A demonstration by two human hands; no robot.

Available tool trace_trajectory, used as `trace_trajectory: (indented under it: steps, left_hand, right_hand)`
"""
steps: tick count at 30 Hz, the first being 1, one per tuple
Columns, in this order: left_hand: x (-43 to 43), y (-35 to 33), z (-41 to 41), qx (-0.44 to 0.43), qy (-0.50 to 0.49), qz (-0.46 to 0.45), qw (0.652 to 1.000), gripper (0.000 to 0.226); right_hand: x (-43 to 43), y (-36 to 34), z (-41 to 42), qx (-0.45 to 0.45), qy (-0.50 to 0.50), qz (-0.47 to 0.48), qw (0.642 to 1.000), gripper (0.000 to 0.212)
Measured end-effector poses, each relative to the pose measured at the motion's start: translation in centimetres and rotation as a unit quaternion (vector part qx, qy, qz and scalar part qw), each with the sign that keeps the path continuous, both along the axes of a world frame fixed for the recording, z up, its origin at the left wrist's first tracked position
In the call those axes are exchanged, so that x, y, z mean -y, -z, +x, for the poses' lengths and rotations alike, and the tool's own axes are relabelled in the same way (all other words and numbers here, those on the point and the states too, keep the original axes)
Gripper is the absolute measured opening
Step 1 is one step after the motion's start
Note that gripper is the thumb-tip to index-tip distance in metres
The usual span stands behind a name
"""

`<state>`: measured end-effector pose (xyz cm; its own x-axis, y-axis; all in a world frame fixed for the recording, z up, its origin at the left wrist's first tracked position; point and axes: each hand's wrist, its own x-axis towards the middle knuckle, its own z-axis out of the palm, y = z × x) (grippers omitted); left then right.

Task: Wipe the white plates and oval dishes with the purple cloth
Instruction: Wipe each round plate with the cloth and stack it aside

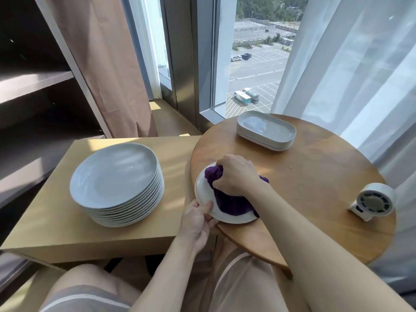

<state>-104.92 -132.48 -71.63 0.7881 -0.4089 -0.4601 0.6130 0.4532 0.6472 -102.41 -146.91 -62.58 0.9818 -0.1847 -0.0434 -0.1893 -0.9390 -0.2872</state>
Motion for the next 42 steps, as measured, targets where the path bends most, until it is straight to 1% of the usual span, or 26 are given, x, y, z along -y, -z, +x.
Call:
trace_trajectory:
  steps: [1,3,6,8,11,13,16,19,21,23,25,27,29,31,34,36,38,42]
  left_hand:
    - [0.0,0.0,0.0,0.003,-0.002,0.000,1.000,0.030]
    - [0.1,0.0,-0.1,0.009,-0.003,0.004,1.000,0.029]
    - [0.0,0.0,0.1,0.010,-0.001,0.011,1.000,0.028]
    - [0.1,-0.2,0.3,0.011,0.004,0.014,1.000,0.026]
    - [0.1,-0.3,0.5,0.010,0.005,0.019,1.000,0.024]
    - [0.2,-0.3,0.6,0.008,0.005,0.020,1.000,0.024]
    - [0.3,-0.3,0.7,0.006,0.003,0.020,1.000,0.024]
    - [0.4,-0.2,0.8,0.005,0.001,0.019,1.000,0.024]
    - [0.4,-0.1,0.8,0.002,0.000,0.018,1.000,0.024]
    - [0.4,-0.1,0.8,-0.001,-0.002,0.014,1.000,0.024]
    - [0.4,0.0,0.8,0.000,-0.003,0.011,1.000,0.024]
    - [0.4,0.0,0.7,0.001,-0.004,0.012,1.000,0.024]
    - [0.4,0.0,0.7,0.003,-0.007,0.013,1.000,0.025]
    - [0.4,0.1,0.6,0.006,-0.008,0.015,1.000,0.024]
    - [0.4,0.0,0.7,0.006,-0.011,0.022,1.000,0.025]
    - [0.4,0.0,0.7,0.004,-0.012,0.022,1.000,0.025]
    - [0.3,-0.1,0.7,0.006,-0.009,0.022,1.000,0.025]
    - [0.2,-0.1,0.6,-0.001,-0.010,0.024,1.000,0.026]
  right_hand:
    - [0.0,-0.1,-0.5,-0.005,-0.006,0.012,1.000,0.023]
    - [0.1,-0.4,-1.8,-0.016,-0.016,0.027,0.999,0.015]
    - [0.6,-0.8,-3.8,-0.036,-0.023,0.028,0.999,0.013]
    - [1.4,-1.1,-4.9,-0.055,-0.011,0.033,0.998,0.010]
    - [3.0,-1.2,-6.1,-0.070,0.029,0.067,0.995,0.012]
    - [3.6,-0.6,-6.7,-0.048,0.058,0.094,0.993,0.014]
    - [4.0,0.9,-7.5,0.030,0.117,0.148,0.982,0.011]
    - [4.9,1.7,-7.8,0.077,0.193,0.251,0.945,0.012]
    - [5.7,2.2,-7.7,0.096,0.226,0.284,0.927,0.007]
    - [6.3,2.6,-7.7,0.114,0.258,0.289,0.915,0.005]
    - [7.0,3.1,-7.8,0.116,0.290,0.267,0.912,0.009]
    - [7.6,3.6,-8.0,0.102,0.322,0.247,0.909,0.013]
    - [8.1,3.7,-8.2,0.075,0.341,0.250,0.903,0.018]
    - [8.0,3.5,-8.3,0.025,0.323,0.240,0.915,0.025]
    - [6.9,2.7,-8.6,-0.062,0.269,0.224,0.935,0.044]
    - [5.6,2.2,-8.9,-0.096,0.226,0.226,0.943,0.054]
    - [4.3,2.0,-9.0,-0.104,0.193,0.214,0.952,0.057]
    - [3.1,1.5,-9.0,-0.106,0.157,0.176,0.966,0.052]
